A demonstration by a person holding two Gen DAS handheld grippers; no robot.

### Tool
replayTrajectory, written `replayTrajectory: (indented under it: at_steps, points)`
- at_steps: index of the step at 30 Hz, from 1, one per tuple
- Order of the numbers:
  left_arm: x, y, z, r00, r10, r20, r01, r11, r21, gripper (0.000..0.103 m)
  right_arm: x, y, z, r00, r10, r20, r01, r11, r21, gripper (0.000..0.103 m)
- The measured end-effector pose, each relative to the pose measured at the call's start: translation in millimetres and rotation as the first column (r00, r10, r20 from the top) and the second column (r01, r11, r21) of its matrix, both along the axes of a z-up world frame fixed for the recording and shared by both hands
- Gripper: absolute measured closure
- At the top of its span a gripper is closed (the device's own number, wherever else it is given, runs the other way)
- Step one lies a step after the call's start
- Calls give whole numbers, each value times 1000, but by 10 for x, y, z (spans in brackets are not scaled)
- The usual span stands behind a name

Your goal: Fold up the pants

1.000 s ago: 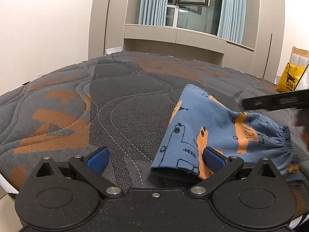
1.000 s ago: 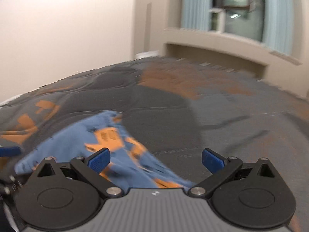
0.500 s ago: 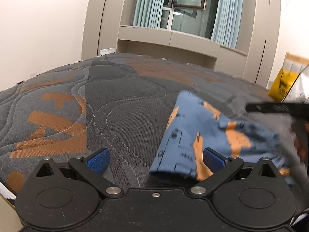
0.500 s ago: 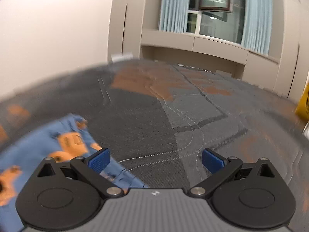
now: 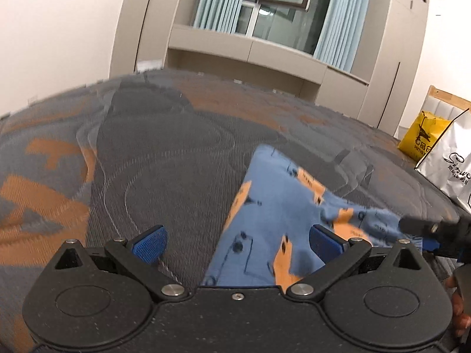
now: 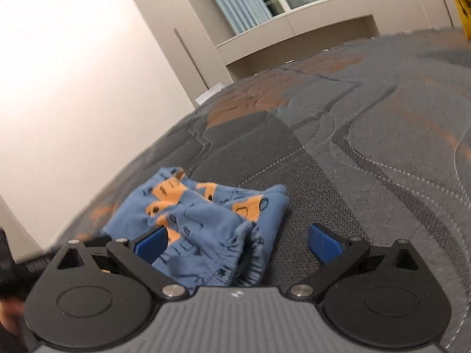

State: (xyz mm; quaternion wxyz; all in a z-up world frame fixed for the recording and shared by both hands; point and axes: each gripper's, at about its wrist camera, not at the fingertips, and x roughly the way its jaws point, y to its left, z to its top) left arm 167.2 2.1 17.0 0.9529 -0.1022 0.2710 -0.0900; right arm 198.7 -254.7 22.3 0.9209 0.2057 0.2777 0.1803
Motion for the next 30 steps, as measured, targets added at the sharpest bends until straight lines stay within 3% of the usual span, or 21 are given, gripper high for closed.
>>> replayTrajectory:
  at_steps: [3, 8, 30]
  points:
    - [12, -3, -80, 1000, 14, -16, -14, 1000, 2, 1, -2, -51, -50, 1000, 5, 5, -5, 998, 62, 0]
    - [-8, -31, -120, 1000, 26, -4, -26, 999, 20, 0, -6, -111, -74, 1000, 8, 10, -9, 996, 89, 0]
    - [-28, -49, -146, 1000, 31, 1, -31, 999, 33, 0, -3, -56, -68, 1000, 3, 3, -3, 999, 47, 0]
